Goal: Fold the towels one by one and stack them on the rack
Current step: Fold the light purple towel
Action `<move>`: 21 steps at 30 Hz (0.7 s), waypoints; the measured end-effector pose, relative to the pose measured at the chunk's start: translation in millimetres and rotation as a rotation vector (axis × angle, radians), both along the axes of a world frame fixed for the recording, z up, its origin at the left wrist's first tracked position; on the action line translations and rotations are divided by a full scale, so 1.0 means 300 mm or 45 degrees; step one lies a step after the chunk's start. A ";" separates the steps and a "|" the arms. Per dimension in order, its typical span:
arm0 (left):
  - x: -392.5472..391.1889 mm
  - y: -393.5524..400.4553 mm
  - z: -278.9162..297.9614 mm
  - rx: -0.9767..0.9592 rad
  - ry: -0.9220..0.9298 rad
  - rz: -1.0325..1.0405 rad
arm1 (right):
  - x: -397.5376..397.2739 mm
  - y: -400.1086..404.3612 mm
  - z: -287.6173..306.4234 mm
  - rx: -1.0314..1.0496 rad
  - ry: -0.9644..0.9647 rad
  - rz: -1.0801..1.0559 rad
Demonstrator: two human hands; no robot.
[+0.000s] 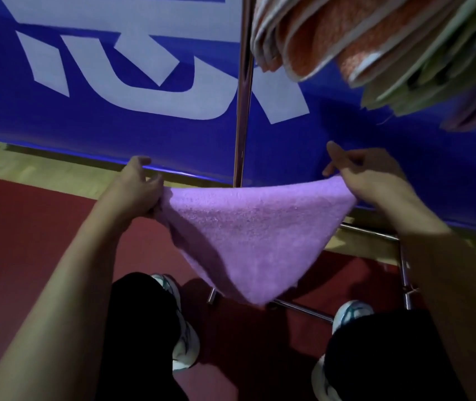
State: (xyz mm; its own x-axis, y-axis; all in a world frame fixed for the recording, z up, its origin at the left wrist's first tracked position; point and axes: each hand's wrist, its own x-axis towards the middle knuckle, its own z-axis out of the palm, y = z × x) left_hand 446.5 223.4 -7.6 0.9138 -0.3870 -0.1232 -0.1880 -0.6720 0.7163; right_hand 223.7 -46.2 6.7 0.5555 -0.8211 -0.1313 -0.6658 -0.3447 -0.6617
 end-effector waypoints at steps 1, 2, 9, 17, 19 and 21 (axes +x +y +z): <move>0.007 -0.001 -0.006 -0.045 -0.011 -0.009 | -0.003 0.004 0.005 -0.018 0.091 0.004; 0.020 0.001 -0.014 -0.080 -0.015 0.000 | -0.004 0.004 0.007 -0.037 0.150 -0.004; 0.091 0.013 -0.022 -0.414 0.046 0.061 | -0.022 -0.003 0.028 -0.040 0.232 -0.005; 0.073 0.023 -0.052 0.094 -0.294 -0.117 | -0.059 0.001 0.038 0.109 0.009 0.038; 0.087 0.028 -0.065 0.214 -0.280 -0.129 | -0.057 0.003 0.036 0.111 -0.031 -0.012; 0.100 0.032 -0.076 0.293 -0.264 -0.154 | -0.051 0.003 0.030 0.116 -0.036 -0.026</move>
State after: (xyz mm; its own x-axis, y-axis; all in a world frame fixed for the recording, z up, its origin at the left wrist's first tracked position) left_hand 476.6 233.1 -30.4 0.8776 -0.4780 -0.0359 -0.4025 -0.7754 0.4865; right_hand 208.3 -45.3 15.8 0.5434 -0.8175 -0.1907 -0.6526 -0.2686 -0.7085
